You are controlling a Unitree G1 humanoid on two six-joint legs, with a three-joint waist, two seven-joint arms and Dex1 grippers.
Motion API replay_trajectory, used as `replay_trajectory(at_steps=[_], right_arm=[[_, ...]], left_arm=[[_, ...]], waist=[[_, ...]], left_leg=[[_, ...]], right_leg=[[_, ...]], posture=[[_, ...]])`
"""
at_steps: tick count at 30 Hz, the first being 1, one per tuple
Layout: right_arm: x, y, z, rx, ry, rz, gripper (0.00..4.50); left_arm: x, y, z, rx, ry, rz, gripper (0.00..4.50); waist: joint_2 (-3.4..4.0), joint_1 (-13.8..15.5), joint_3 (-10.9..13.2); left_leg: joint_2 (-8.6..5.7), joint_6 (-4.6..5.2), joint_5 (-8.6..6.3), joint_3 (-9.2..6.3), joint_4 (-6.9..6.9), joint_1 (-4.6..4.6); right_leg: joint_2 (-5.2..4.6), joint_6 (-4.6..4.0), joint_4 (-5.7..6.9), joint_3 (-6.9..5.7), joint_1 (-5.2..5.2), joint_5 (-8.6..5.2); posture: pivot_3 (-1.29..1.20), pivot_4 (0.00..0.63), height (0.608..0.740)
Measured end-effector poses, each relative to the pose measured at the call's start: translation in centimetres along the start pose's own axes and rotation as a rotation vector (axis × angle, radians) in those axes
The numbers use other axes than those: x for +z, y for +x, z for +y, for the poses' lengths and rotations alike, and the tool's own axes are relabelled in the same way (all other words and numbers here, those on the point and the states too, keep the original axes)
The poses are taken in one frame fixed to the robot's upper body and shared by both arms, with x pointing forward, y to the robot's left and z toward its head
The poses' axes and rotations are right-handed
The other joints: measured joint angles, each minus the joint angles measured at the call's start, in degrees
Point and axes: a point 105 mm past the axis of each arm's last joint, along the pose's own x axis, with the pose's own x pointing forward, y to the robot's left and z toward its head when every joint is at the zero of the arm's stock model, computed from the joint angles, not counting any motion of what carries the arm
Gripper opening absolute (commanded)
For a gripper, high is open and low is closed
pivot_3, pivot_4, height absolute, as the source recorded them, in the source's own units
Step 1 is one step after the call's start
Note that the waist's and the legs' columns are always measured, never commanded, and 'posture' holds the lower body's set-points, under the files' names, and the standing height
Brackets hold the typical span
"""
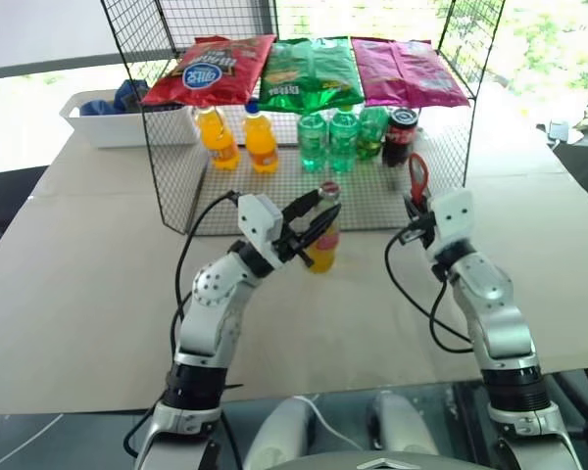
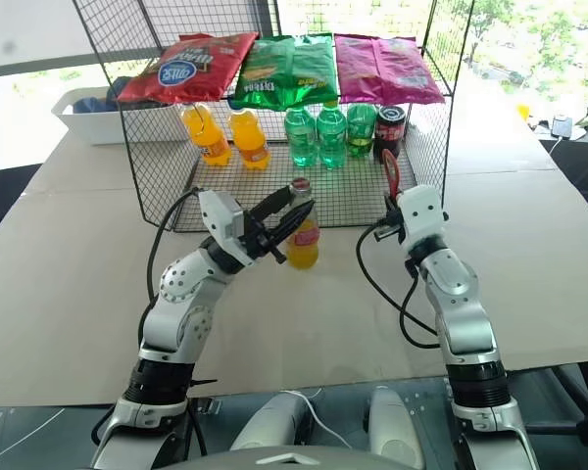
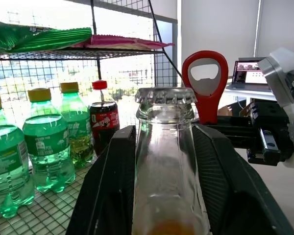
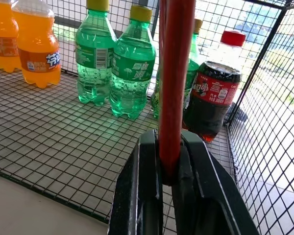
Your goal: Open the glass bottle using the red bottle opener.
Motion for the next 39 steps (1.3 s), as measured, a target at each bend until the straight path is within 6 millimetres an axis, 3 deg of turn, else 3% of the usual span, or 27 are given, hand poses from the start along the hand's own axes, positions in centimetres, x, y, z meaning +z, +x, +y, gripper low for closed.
replay_trajectory(at_steps=[5,10,16,25,31,39], right_arm=[[1.0,0.8,1.6,0.083,-0.084,-0.021,0.0],[2.1,1.4,4.9,0.202,-0.194,-0.08,0.0],[1.6,1.5,6.7,0.292,-0.367,-0.106,0.0],[1.5,1.9,6.9,0.298,-0.546,-0.174,0.0],[1.3,3.4,7.4,0.268,-0.636,-0.226,0.0],[1.0,3.7,7.7,0.276,-0.678,-0.27,0.0]], left_arm=[[0.0,-0.1,-0.1,-0.014,0.016,0.001,1.3],[0.0,-0.2,-0.3,-0.023,0.027,0.0,1.3],[-0.1,-0.4,-0.3,-0.023,0.033,0.004,1.3],[-0.4,-0.7,-0.5,-0.024,0.037,0.021,1.3],[-0.5,-0.8,0.0,0.004,0.035,0.022,1.3],[-0.6,-1.0,0.4,0.02,0.036,0.019,1.3]], waist=[[0.0,-0.01,-0.01],[-0.01,0.05,-0.05],[-0.05,0.08,-0.11],[-0.07,0.08,-0.19],[-0.07,0.01,-0.2],[-0.07,0.03,-0.22]], left_leg=[[0.0,0.0,0.0,0.01,0.0,0.03],[0.01,0.0,0.0,0.01,0.0,0.06],[0.01,0.0,0.0,0.04,0.0,0.15],[0.09,0.0,-0.01,0.17,-0.21,1.02],[0.11,-0.01,-0.01,0.19,-0.21,1.06],[0.11,-0.01,-0.01,0.18,-0.21,1.14]], right_leg=[[0.0,0.0,0.01,0.01,0.01,0.0],[0.01,0.0,0.0,0.0,0.02,0.0],[0.02,0.0,0.01,0.03,0.06,0.0],[0.11,0.0,-0.06,0.18,0.75,-0.01],[0.14,0.0,-0.05,0.2,0.78,-0.01],[0.15,0.0,-0.06,0.21,0.87,-0.01]], posture=[[0.0,0.15,0.74],[0.0,0.15,0.74],[0.0,0.15,0.74],[0.0,0.15,0.74],[0.0,0.15,0.74],[0.0,0.15,0.74]])
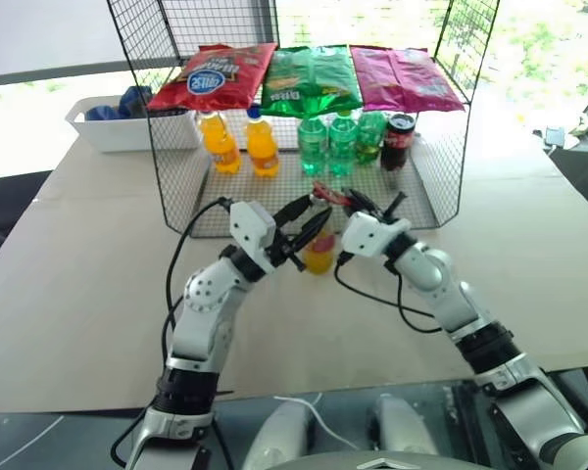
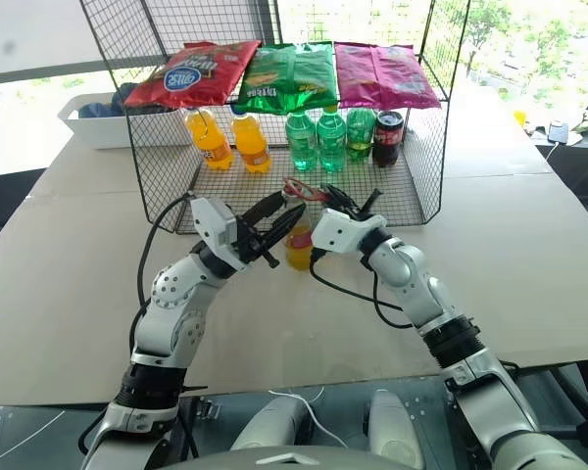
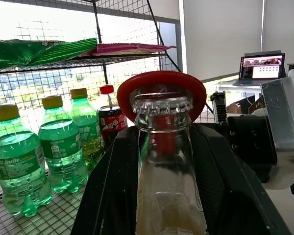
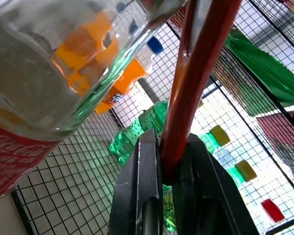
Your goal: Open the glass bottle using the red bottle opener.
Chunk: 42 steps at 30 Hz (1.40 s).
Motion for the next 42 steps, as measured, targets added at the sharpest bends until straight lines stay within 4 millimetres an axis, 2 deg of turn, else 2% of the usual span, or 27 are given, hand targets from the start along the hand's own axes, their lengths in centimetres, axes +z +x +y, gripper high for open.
replay_trajectory(at_steps=[10,20,42], right_arm=[[-0.3,-0.6,-2.1,0.049,-0.261,-0.065,0.0],[-0.4,-0.4,-4.4,0.101,-0.423,-0.106,0.0],[-0.1,0.1,-5.7,0.13,-0.517,-0.125,0.0]], left_arm=[[-0.3,0.1,-0.1,-0.002,-0.008,0.003,1.3],[-0.3,0.4,-0.2,-0.001,-0.013,-0.006,1.3],[-0.1,0.6,-0.4,0.005,-0.014,-0.02,1.3]], waist=[[0.0,0.06,0.0],[0.01,0.28,0.06],[0.08,1.55,0.21]], left_leg=[[0.0,0.01,-0.01,0.0,-0.05,0.19],[-0.01,0.01,-0.01,-0.03,-0.13,0.14],[-0.03,0.0,0.0,-0.07,-0.17,-0.25]], right_leg=[[0.0,0.0,-0.08,0.0,0.23,0.0],[-0.02,0.0,-0.21,-0.04,0.21,0.0],[-0.05,-0.01,-0.26,-0.1,-0.1,0.0]], posture=[[0.0,0.15,0.74],[0.0,0.15,0.74],[0.0,0.15,0.74]])
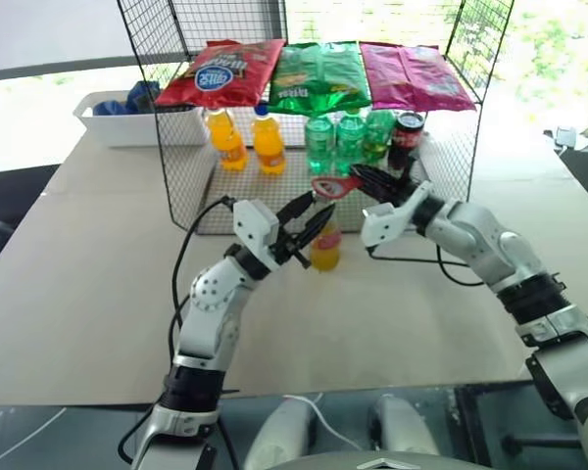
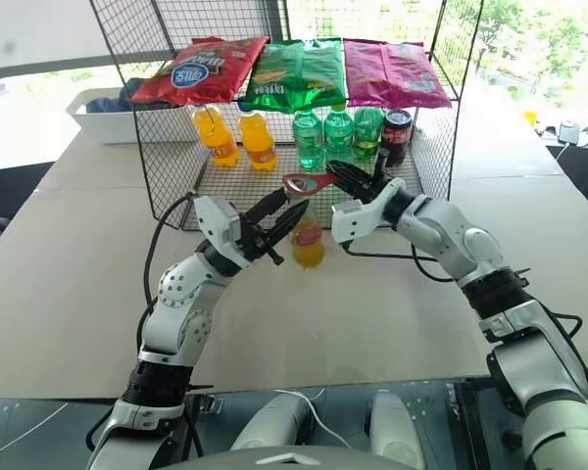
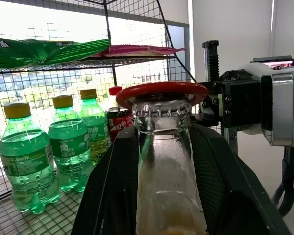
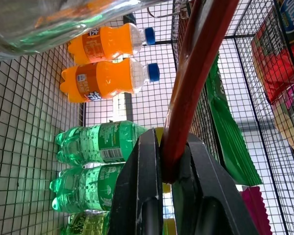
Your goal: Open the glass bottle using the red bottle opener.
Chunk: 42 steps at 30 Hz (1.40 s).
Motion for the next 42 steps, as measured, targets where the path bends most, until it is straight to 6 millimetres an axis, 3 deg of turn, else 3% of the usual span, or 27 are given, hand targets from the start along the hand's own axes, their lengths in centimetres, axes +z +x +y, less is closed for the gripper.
replay_trajectory(at_steps=[16,37,38,39,42], right_arm=[[0.1,0.0,-0.6,-0.043,-0.063,-0.008,0.0],[-1.1,-0.4,0.4,-0.082,0.186,0.066,0.0],[-1.1,-0.4,0.4,-0.082,0.187,0.066,0.0],[-1.0,-0.4,0.3,-0.085,0.189,0.06,0.0],[-0.2,0.1,0.0,-0.107,0.203,0.026,0.0]], left_arm=[[0.2,0.0,-0.1,-0.003,0.004,-0.005,1.3],[-0.2,1.6,0.4,-0.031,0.001,-0.013,1.3],[-0.2,1.6,0.4,-0.032,0.001,-0.013,2.07],[-0.6,1.6,0.4,-0.035,0.001,0.003,2.26],[-3.0,1.1,0.0,-0.043,-0.028,0.099,3.59]], waist=[[0.0,0.07,0.19],[-0.02,0.01,0.3],[-0.02,0.02,0.3],[-0.01,0.01,0.3],[-0.02,-0.07,0.32]], left_leg=[[-0.01,0.0,0.0,0.0,-0.06,-0.07],[-0.01,0.0,0.01,0.02,-0.18,-0.05],[-0.01,0.0,0.01,0.02,-0.19,-0.05],[-0.01,0.0,0.01,0.02,-0.19,-0.05],[-0.01,0.0,0.01,0.05,-0.23,-0.11]], right_leg=[[-0.01,0.0,-0.05,0.0,-0.05,0.0],[-0.02,0.0,-0.11,0.03,-0.07,0.0],[-0.01,0.0,-0.11,0.02,-0.07,0.0],[-0.01,0.0,-0.11,0.02,-0.07,0.0],[0.0,0.0,-0.12,0.07,-0.16,0.0]], posture=[[0.0,0.15,0.74],[0.0,0.15,0.74],[0.0,0.15,0.74],[0.0,0.15,0.74],[0.0,0.15,0.74]])
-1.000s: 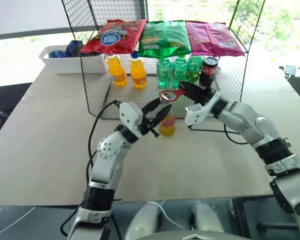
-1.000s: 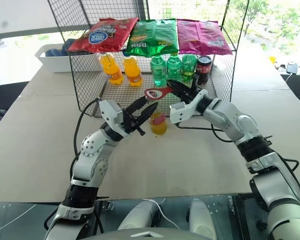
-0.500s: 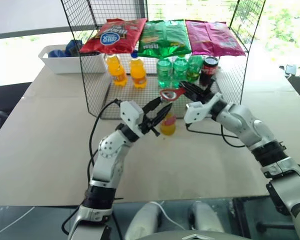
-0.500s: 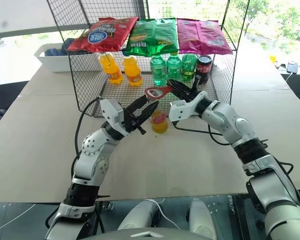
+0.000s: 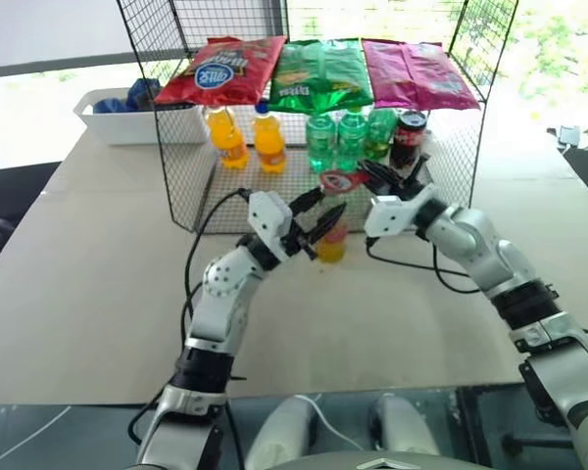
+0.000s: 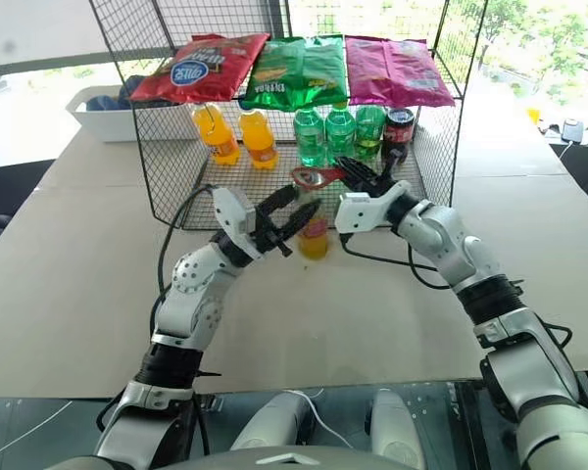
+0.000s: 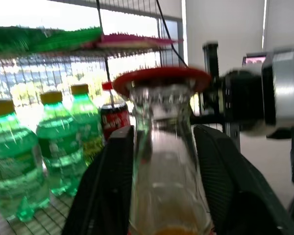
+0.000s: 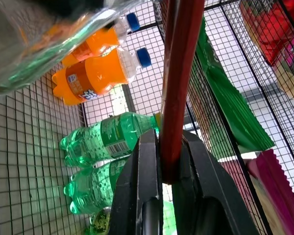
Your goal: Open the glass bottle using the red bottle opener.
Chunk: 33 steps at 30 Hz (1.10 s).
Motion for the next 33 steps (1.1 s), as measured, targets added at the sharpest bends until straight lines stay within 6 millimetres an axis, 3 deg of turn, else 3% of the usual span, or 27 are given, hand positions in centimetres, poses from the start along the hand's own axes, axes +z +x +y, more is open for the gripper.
replay_trajectory(at_steps=[1,3,13,32,33], right_arm=[[0.4,0.1,-0.2,-0.009,-0.001,-0.015,0.0],[0.7,0.2,-0.4,-0.017,-0.003,-0.026,0.0],[0.7,0.2,-0.5,-0.019,0.003,-0.027,0.0],[0.6,0.1,-0.5,-0.016,0.015,-0.026,0.0],[0.6,0.1,-0.5,-0.016,0.015,-0.026,0.0]], left_arm=[[-0.9,-0.2,-0.2,-0.001,-0.016,0.036,4.11],[-1.8,-0.3,-0.3,0.004,-0.027,0.067,4.46],[-1.5,-0.2,-0.4,0.008,-0.01,0.054,4.46],[1.4,0.5,0.3,0.033,-0.001,-0.076,4.46],[1.5,0.6,0.3,0.032,0.001,-0.079,4.22]], waist=[[0.0,-0.02,0.0],[-0.05,-0.1,0.03],[-0.05,-1.55,0.03],[-0.05,-1.61,0.03],[-0.06,-1.61,0.03]], left_leg=[[0.0,0.0,0.0,0.02,-0.04,-0.07],[0.01,0.0,0.01,0.03,-0.04,-0.44],[0.02,-0.01,0.02,0.03,-0.04,-0.84],[0.02,-0.01,0.02,0.06,0.08,-0.85],[0.02,-0.01,0.02,0.06,0.08,-0.85]], right_leg=[[0.0,0.0,0.0,0.03,-0.11,0.0],[0.0,0.0,0.02,0.05,-0.49,0.0],[-0.02,0.0,-0.01,0.02,-0.88,0.01],[-0.02,0.0,0.09,0.04,-0.89,0.01],[-0.02,0.0,0.09,0.04,-0.89,0.01]], posture=[[0.0,0.15,0.74],[0.0,0.15,0.74],[0.0,0.15,0.74],[0.0,0.15,0.74],[0.0,0.15,0.74]])
